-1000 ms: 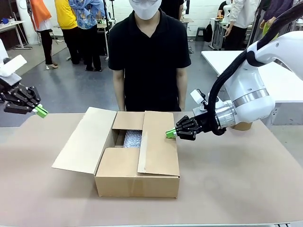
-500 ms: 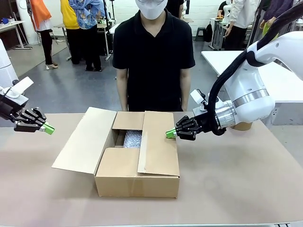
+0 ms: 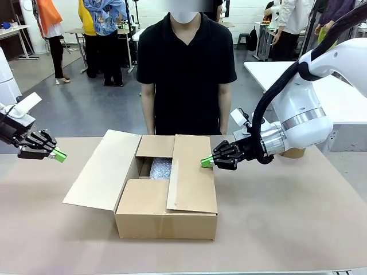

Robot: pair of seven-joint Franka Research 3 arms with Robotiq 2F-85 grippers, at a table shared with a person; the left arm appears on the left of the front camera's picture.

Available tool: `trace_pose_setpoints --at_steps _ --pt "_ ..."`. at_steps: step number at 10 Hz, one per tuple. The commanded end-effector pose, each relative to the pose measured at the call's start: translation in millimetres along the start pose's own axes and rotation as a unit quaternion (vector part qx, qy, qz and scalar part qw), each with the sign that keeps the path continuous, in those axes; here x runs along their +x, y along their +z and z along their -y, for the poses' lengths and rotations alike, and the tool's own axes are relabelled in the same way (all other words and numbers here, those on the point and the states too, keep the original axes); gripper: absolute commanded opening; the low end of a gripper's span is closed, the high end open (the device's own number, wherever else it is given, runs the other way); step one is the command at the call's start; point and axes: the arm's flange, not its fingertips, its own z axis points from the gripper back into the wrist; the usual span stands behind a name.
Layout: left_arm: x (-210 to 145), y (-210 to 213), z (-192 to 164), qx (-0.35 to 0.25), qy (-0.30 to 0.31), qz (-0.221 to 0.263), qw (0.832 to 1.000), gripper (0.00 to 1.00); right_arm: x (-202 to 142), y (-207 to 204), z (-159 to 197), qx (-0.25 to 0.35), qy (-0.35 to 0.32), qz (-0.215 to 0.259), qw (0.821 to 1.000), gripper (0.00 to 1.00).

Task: Wrap the clocks to prevent damage.
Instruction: Push the left (or right) flap of the Package Box to close it.

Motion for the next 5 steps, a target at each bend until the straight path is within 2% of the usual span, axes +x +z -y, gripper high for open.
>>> trace_pose_setpoints --at_steps 1,2,3,5 --pt "0 0 0 0.0 0.0 0.0 1.0 0.0 -3 -4 0 -0.003 -0.007 0.002 1.0 0.01" --pt "-12 -11 -8 -0.013 -0.007 0.05 0.999 0.0 -3 -4 0 -0.003 -0.007 0.002 1.0 0.01" --pt "-24 -19 -16 -0.015 -0.007 0.079 0.997 0.0 -3 -4 0 -0.003 -0.007 0.002 1.0 0.01" --pt "-42 -39 -13 -0.024 -0.027 0.107 0.994 0.0 -3 -4 0 -0.003 -0.007 0.002 1.0 0.01"
